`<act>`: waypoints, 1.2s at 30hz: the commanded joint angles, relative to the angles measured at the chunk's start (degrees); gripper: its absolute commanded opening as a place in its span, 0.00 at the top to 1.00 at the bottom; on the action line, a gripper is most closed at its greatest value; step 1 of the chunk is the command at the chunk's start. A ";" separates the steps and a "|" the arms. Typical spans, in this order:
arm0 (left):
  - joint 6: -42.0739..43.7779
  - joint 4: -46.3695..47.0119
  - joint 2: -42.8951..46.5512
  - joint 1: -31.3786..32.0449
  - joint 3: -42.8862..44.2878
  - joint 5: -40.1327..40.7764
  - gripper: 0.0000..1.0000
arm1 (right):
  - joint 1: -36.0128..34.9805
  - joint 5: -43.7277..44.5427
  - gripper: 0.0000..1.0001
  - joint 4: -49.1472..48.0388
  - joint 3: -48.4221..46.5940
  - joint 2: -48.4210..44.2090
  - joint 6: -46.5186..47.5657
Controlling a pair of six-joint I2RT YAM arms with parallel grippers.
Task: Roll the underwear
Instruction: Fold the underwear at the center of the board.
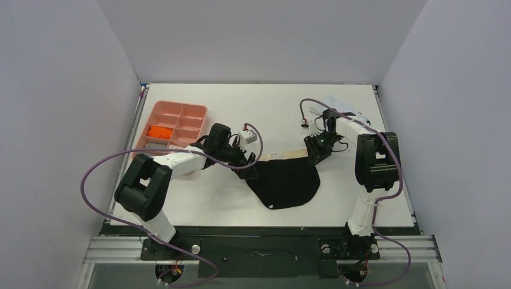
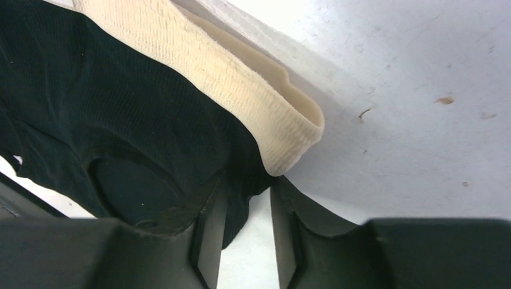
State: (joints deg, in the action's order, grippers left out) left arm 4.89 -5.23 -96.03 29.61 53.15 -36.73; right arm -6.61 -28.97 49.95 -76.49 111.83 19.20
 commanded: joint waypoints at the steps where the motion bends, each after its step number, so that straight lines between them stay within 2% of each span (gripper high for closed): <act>1: -1.18 6.01 0.20 1.25 -0.15 -8.32 0.03 | -0.80 -0.43 0.77 -1.56 1.54 0.75 -0.21; 5: -1.44 6.82 -2.89 2.32 0.43 -6.82 0.03 | -0.33 0.00 0.96 -1.23 1.62 0.82 -0.02; 7: -1.65 6.54 -4.45 2.87 0.66 -6.23 0.03 | 0.34 0.91 1.00 -0.58 0.79 0.50 0.37; 18: -1.99 6.10 -9.03 7.53 1.97 -3.70 0.03 | 3.06 7.74 1.00 9.61 -9.34 1.89 6.38; 19: -2.08 6.19 -9.45 7.77 2.32 -3.46 0.00 | 3.09 8.12 1.00 9.97 -10.23 2.02 6.88; 25: -3.94 7.72 -9.37 8.47 3.79 -3.68 0.03 | 2.97 10.31 1.00 12.59 -13.94 3.21 8.23; 31: -4.53 9.44 -6.25 7.84 4.86 -4.09 0.03 | 0.90 11.75 1.00 12.76 -15.34 0.91 5.56; 36: -4.53 9.65 -1.78 5.07 4.72 -6.58 0.03 | -3.86 18.08 1.00 10.73 -14.54 -2.51 -0.05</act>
State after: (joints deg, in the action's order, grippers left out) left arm 0.62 1.98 -103.57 37.19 55.46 -40.88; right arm -6.50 -16.86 61.73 -89.78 114.67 23.73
